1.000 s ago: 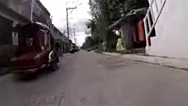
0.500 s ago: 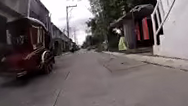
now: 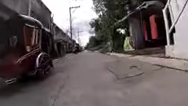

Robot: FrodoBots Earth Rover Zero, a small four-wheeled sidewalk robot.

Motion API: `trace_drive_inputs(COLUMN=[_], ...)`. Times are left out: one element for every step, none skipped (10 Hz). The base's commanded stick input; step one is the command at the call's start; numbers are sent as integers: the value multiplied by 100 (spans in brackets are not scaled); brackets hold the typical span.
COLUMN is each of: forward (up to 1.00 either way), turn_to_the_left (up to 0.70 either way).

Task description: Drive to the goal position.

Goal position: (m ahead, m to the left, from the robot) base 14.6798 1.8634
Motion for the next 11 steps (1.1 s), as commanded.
trace_drive_inputs(forward=[100,100,100,100,100,100,100,100,100,100,100], turn_to_the_left=[1,1,1,1,1,1,1,1,1,1,1])
